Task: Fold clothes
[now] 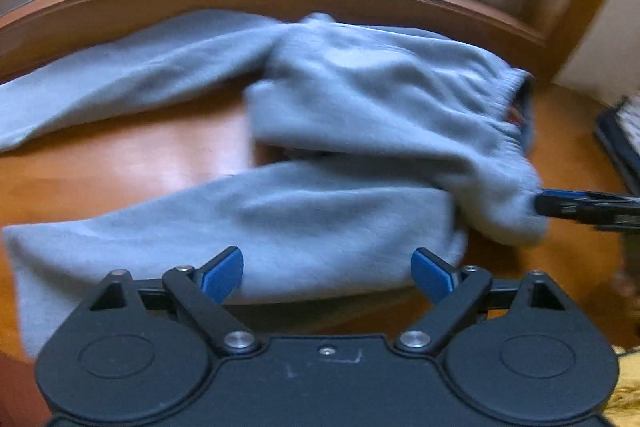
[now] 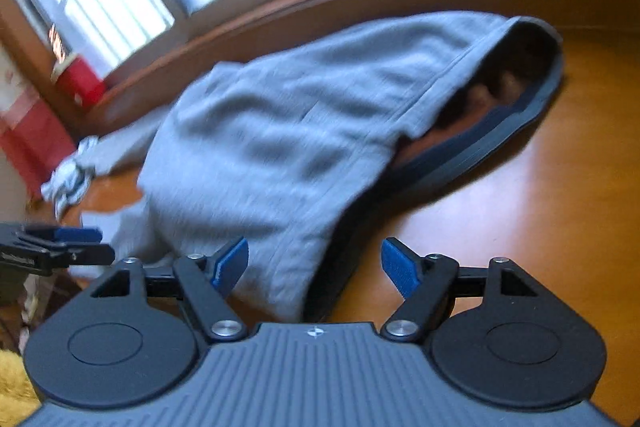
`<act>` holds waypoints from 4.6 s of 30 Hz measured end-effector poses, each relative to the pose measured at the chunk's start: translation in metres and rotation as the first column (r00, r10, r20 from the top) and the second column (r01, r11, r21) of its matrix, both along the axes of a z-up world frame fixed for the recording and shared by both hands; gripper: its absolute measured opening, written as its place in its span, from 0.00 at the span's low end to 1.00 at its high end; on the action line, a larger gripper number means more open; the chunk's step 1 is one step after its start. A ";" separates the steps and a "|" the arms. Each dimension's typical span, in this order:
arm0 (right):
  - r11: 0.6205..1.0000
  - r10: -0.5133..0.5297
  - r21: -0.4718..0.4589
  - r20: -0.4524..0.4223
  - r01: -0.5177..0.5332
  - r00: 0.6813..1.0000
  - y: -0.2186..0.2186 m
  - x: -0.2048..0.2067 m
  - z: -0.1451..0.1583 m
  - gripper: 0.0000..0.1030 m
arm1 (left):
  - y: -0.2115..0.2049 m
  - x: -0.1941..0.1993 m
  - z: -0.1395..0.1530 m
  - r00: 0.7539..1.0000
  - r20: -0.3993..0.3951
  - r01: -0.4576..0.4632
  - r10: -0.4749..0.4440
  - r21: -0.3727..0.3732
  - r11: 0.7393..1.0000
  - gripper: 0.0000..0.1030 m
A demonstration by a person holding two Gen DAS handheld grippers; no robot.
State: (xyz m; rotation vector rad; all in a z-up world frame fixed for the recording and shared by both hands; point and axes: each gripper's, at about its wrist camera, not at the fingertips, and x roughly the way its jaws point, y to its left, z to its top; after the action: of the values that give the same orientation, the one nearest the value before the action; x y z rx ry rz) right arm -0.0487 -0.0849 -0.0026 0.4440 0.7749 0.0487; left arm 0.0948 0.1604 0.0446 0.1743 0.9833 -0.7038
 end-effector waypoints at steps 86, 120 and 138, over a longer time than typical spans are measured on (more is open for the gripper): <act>0.943 0.112 -0.319 0.023 -0.098 0.993 0.198 0.170 -0.008 0.81 | 0.199 0.117 -0.039 0.962 0.187 -0.237 0.199 0.211 0.948 0.89; 0.925 0.077 -0.379 0.101 -0.033 0.992 0.201 0.180 0.036 0.14 | 0.226 0.186 -0.020 0.964 0.230 -0.138 0.134 -0.002 0.990 0.10; 0.787 0.259 -0.576 -0.019 -0.223 0.966 0.309 0.096 0.000 0.33 | 0.311 0.189 0.016 0.870 0.389 -0.350 0.304 0.049 0.936 0.49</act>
State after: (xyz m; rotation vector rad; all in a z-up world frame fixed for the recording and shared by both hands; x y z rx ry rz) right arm 0.0469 0.2244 -0.0026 -0.2394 0.7408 0.0639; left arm 0.2840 0.4719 0.0604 0.2300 0.6604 -0.2808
